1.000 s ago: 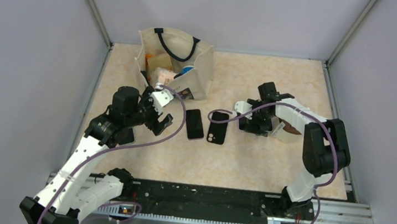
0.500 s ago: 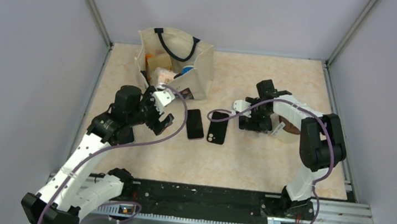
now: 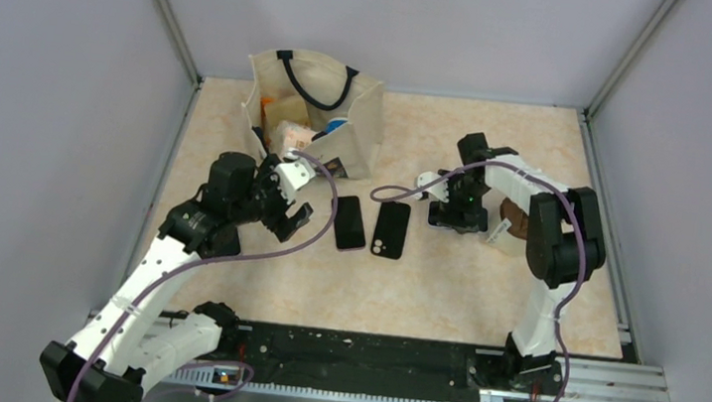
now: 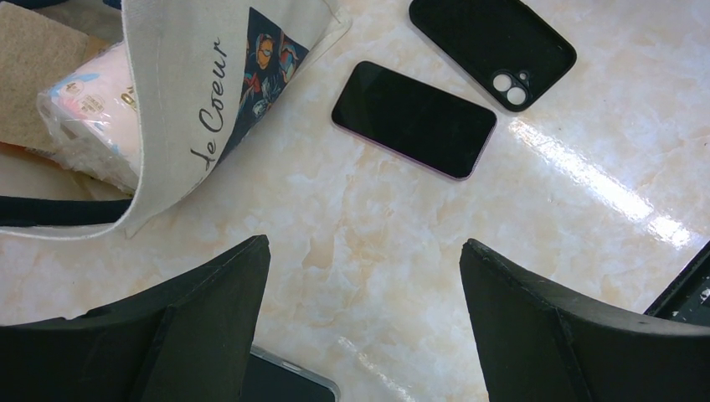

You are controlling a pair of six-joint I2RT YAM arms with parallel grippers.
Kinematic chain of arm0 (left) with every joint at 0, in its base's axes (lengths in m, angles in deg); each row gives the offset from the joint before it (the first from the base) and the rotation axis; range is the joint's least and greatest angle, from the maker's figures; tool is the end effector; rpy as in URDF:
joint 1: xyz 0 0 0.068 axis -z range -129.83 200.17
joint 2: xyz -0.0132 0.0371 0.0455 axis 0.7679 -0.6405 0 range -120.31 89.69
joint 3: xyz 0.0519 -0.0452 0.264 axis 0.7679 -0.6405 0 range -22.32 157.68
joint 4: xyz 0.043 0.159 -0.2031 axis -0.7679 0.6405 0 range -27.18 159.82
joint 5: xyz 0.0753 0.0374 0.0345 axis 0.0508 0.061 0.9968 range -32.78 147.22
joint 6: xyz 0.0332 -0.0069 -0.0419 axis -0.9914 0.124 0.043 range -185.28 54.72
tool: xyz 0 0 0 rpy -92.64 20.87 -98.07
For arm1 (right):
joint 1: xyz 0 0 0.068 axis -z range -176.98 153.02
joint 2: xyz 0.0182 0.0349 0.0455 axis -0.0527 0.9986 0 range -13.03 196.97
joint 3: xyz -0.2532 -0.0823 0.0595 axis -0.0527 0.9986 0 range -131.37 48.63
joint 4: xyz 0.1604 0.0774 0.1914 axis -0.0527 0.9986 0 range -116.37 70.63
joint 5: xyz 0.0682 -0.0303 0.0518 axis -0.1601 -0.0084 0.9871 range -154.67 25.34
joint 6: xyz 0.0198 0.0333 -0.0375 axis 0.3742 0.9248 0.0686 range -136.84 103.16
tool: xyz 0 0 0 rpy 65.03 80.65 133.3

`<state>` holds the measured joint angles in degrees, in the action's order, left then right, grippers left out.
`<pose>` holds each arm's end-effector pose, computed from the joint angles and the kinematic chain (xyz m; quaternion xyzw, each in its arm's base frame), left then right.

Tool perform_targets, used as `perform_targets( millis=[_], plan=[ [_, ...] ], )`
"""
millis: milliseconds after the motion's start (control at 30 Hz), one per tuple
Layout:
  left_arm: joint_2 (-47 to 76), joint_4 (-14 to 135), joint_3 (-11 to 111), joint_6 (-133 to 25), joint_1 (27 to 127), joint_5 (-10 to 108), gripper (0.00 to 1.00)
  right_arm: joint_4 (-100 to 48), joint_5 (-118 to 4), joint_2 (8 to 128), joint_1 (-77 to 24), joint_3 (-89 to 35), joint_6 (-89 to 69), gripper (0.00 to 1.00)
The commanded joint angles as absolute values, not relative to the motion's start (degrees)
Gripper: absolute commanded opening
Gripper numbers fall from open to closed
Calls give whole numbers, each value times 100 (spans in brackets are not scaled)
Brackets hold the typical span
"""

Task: Take the phone out of the phone case
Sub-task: Pick up the phone at the center of the board.

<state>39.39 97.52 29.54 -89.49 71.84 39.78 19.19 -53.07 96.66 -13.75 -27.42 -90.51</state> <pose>0.1680 -0.0782 0.3242 0.4053 0.7724 -0.1228 0.4734 0.3489 0.1127 0.1694 -0.7098 0.6909 0.0438 0.1301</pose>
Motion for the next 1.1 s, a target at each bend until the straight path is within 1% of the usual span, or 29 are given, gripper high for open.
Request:
perform_targets(
  millis=[0, 233, 533, 633, 867, 933, 1067],
  plan=[
    [3842, 9604, 3107, -9029, 7155, 3986, 89, 2129, -5104, 10127, -1240, -3020, -9271, 98],
    [3763, 9583, 3180, -9016, 7155, 3975, 89, 2364, -4952, 10425, -1166, -3178, -9278, 97],
    [3840, 9559, 3191, -8974, 7154, 4074, 89, 1978, -4788, 10216, -1166, -2689, -9024, 86],
    [3910, 9545, 3191, -8911, 7157, 4159, 89, 1828, -4751, 10119, -1161, -2534, -8902, 76],
    [4101, 9457, 3167, -8686, 7154, 4500, 89, 1565, -4432, 9760, -1154, -2199, -8476, 43],
    [4141, 9376, 3165, -8577, 7161, 4642, 89, 1450, -4284, 9584, -1152, -2050, -8359, 36],
    [4170, 9172, 3165, -8355, 7145, 4836, 89, 1195, -3913, 9170, -1157, -1707, -8110, 28]
  ],
)
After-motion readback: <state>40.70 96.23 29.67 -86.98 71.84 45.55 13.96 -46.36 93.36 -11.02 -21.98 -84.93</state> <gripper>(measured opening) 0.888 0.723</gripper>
